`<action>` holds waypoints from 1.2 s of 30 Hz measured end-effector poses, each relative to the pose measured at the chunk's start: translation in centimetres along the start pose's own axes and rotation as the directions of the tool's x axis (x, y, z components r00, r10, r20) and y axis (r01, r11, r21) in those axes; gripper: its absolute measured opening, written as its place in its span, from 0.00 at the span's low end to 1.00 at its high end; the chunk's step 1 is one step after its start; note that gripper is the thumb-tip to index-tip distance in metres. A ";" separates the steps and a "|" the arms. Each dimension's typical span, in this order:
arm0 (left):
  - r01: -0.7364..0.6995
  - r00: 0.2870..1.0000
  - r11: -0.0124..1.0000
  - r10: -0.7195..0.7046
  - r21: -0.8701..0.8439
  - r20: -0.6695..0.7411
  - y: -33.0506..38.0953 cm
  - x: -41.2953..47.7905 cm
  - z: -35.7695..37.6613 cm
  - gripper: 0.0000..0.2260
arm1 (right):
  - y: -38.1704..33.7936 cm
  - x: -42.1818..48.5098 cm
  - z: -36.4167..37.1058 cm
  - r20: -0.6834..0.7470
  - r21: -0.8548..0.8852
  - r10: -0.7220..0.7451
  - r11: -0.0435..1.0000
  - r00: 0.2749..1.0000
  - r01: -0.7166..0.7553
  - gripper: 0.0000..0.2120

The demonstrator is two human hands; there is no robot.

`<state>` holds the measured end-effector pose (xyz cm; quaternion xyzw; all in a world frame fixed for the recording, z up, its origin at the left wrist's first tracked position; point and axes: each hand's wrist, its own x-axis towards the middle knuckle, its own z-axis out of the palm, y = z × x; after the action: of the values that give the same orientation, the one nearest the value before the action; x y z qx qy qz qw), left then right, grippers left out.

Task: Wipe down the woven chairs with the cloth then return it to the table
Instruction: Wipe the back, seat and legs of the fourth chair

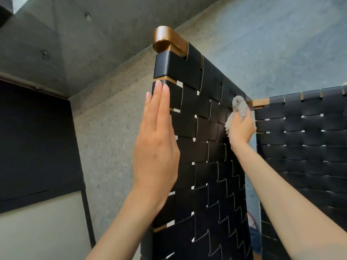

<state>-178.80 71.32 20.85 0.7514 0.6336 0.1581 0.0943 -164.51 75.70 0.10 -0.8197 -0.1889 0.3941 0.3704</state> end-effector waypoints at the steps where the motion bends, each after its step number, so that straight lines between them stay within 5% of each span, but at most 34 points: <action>1: -0.015 1.000 0.999 0.015 0.048 -0.002 0.0 0.0 0.0 0.25 | -0.7 -1.4 -0.2 0.013 0.045 -0.076 0.996 0.997 0.075 0.17; 5: -0.117 0.992 0.950 0.098 0.289 0.079 0.5 0.1 -0.1 0.28 | -4.7 -7.6 -1.9 0.083 0.243 -0.446 0.876 0.891 0.416 0.21; 9: -0.191 0.975 0.838 0.102 0.512 0.197 1.1 0.2 -0.5 0.24 | -8.7 -7.8 -1.8 0.145 0.237 -0.679 0.730 0.720 0.641 0.23; 13: -0.236 0.968 0.666 0.097 0.708 0.231 2.3 0.2 -0.1 0.26 | -9.1 -4.5 -0.7 0.125 0.117 -0.615 0.788 0.778 0.604 0.23; 17: -0.308 0.949 0.581 0.128 0.753 0.290 3.0 0.6 1.6 0.27 | -5.0 0.1 0.0 0.097 0.083 -0.357 0.933 0.929 0.350 0.22; 27: -0.507 0.860 0.444 0.199 0.739 0.470 2.0 0.2 4.6 0.24 | 2.1 6.7 1.2 0.052 -0.052 0.025 0.998 0.998 -0.022 0.18; 36: -0.522 0.841 0.520 0.181 0.676 0.510 2.1 -2.3 3.8 0.24 | 4.7 0.2 -1.2 0.184 -0.113 -0.073 0.989 0.980 0.095 0.19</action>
<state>-175.83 68.90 17.79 0.8421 0.4357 -0.2719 -0.1645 -163.40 72.21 -3.02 -0.7931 -0.2796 0.4380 0.3177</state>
